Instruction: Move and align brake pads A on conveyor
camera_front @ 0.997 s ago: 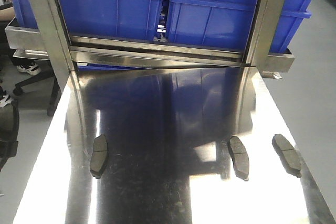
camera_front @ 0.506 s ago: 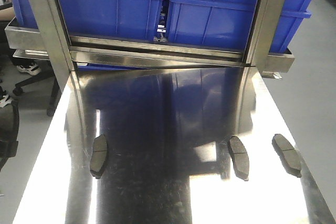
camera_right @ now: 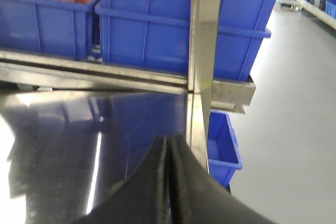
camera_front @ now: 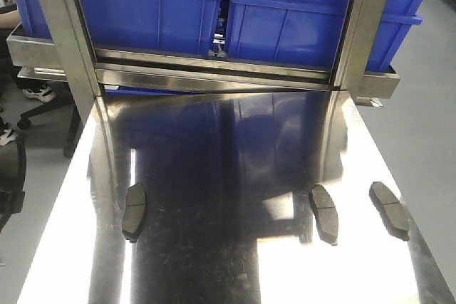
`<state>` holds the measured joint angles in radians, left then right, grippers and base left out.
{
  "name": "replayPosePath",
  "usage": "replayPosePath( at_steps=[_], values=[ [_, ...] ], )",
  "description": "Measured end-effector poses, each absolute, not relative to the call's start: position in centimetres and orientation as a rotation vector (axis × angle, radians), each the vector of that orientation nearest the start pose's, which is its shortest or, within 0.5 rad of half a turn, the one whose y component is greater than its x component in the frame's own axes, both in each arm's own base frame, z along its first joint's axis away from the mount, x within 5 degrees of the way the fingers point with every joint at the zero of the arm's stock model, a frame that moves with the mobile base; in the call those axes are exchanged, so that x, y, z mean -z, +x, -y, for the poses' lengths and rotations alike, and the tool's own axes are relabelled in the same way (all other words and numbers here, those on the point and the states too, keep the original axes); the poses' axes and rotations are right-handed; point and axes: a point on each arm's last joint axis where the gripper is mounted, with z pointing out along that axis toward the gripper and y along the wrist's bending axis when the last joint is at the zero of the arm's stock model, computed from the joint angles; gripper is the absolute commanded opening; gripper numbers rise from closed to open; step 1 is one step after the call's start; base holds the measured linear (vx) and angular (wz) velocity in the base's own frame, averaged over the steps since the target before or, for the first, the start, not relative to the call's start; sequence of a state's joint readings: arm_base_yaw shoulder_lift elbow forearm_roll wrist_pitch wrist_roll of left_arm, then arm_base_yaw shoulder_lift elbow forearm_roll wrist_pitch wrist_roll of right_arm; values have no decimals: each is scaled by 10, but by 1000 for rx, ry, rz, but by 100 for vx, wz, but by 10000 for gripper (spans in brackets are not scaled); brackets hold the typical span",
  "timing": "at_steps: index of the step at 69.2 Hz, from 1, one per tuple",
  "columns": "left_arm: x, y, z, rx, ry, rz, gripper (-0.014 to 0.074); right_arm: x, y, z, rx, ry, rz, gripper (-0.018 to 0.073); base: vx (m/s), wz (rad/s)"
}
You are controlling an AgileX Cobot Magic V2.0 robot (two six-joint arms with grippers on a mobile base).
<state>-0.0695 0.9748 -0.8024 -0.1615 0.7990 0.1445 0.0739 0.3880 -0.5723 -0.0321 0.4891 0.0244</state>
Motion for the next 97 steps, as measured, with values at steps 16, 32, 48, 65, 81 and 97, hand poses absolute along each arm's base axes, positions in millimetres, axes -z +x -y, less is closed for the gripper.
replayPosePath(
  at_steps=[16,32,48,65,81,97],
  values=[
    [-309,182,23,158,174,-2441,163,-334,78,-4,-36,-60,-1792,319,0,0],
    [-309,182,23,158,174,-2441,163,-334,78,-4,-36,-60,-1792,721,0,0],
    [-309,182,23,158,174,-2441,163,-335,78,-5,-46,-55,-1781,709,0,0],
    [-309,182,23,158,174,-2441,163,-320,117,-8,-71,-25,-1941,625,0,0],
    [-309,182,23,158,174,-2441,163,-277,179,-13,-88,42,-2283,594,0,0],
    [-309,182,23,158,174,-2441,163,-263,240,-16,-60,59,-2471,594,0,0]
  ],
)
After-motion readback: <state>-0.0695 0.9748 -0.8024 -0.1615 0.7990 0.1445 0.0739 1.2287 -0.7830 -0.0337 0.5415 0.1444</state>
